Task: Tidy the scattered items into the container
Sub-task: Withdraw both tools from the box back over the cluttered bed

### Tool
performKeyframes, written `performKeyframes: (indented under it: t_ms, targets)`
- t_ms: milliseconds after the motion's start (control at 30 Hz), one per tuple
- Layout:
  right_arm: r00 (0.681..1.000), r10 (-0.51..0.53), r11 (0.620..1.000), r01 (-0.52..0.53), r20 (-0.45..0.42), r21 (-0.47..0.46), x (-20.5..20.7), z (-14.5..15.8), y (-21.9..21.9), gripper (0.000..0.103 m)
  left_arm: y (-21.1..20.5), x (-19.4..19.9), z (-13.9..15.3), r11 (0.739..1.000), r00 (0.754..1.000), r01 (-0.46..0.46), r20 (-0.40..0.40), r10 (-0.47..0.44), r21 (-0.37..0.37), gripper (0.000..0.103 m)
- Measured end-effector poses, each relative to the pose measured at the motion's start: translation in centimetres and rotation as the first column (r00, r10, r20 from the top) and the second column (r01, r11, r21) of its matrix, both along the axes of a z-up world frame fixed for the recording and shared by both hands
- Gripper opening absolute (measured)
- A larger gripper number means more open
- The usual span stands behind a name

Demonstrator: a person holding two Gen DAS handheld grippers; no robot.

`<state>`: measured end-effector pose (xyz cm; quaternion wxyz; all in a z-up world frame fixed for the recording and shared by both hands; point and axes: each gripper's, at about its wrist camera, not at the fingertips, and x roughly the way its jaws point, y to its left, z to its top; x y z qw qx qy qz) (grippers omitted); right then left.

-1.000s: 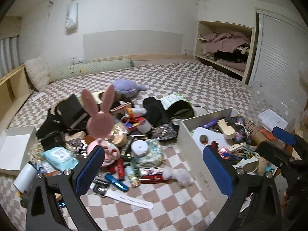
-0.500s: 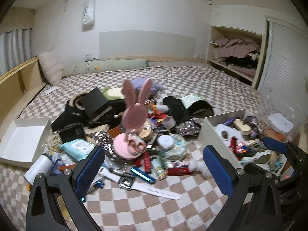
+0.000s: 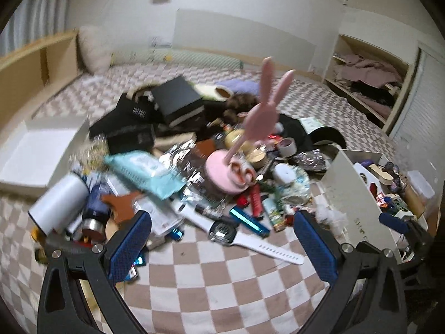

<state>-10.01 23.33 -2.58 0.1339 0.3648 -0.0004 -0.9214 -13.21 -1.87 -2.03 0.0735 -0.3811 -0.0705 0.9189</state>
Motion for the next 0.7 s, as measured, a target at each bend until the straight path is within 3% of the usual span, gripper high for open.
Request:
performKeyframes:
  t_ms: [333,500,700]
  targets:
    - [0.996,0.013,1.000,-0.015,0.088,0.018,-2.0,-4.4,-1.6,0.103,-4.5,-1.1,-4.7,0.999,0.991,-0.028,0.135,0.022,0.043,0.103]
    - [0.992,0.033,0.999,-0.034,0.122,0.008,-2.7,-6.1,-2.2,0.103,-4.8,-1.7,-7.6,0.994,0.973,-0.007,0.231,-0.018,0.108,0.103]
    - [0.991,0.034,0.999,-0.030,0.133,-0.031,-3.0,-7.1,-2.0,0.103,-5.6,-1.6,-9.6,0.998,0.956,-0.013,0.292,-0.006,0.063,0.102]
